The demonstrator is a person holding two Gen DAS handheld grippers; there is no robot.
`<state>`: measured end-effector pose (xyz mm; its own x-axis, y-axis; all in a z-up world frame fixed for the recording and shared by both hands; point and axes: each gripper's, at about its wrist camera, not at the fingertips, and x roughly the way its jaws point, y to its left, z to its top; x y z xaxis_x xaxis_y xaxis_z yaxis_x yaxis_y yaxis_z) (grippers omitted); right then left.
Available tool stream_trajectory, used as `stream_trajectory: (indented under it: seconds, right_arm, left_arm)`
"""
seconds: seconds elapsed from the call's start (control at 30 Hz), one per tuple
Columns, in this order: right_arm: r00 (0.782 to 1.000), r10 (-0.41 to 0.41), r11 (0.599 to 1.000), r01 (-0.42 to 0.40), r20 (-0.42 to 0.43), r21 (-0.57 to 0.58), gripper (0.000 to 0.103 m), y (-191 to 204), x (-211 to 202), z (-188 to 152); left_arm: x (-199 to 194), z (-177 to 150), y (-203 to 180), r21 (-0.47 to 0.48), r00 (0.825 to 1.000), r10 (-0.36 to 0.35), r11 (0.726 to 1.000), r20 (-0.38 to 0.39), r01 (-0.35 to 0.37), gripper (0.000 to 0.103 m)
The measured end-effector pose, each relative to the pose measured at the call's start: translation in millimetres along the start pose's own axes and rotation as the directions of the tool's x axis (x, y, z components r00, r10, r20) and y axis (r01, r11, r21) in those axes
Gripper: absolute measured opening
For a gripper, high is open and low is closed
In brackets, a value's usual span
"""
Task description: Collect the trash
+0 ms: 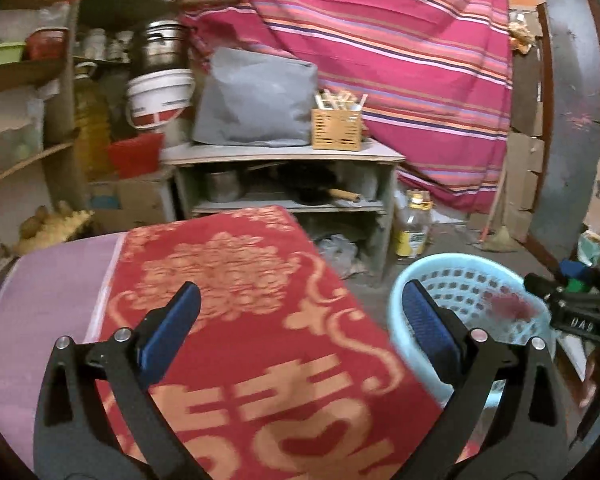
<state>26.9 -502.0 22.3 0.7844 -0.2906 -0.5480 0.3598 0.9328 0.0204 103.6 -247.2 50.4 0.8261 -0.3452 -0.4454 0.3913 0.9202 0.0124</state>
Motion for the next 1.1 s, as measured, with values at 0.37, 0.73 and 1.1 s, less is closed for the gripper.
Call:
stream_trajectory:
  seconds: [0.37, 0.73, 1.1]
  right_arm:
    - [0.991, 0.094, 0.995, -0.095, 0.099, 0.004, 0.099, 26.7, -54.6, -5.8]
    - [0.973, 0.221, 0.975, -0.218, 0.073, -0.052, 0.099, 107.1, -94.0, -50.2]
    - [0.962, 0.259, 0.957, -0.245, 0.080, -0.155, 0.099, 189.7, -103.7, -89.5]
  left_arm:
    - [-63.9, -28.7, 65.0, -0.077, 0.993, 0.109, 0.991, 0.037, -0.105, 0.098]
    - [-119.1, -68.5, 96.8, -0.090, 0.986, 0.159, 0.984, 0.055, -0.153, 0.098]
    - [-147.9, -100.6, 140.7, -0.133, 0.961, 0.267, 0.957, 0.069, -0.257, 0.098]
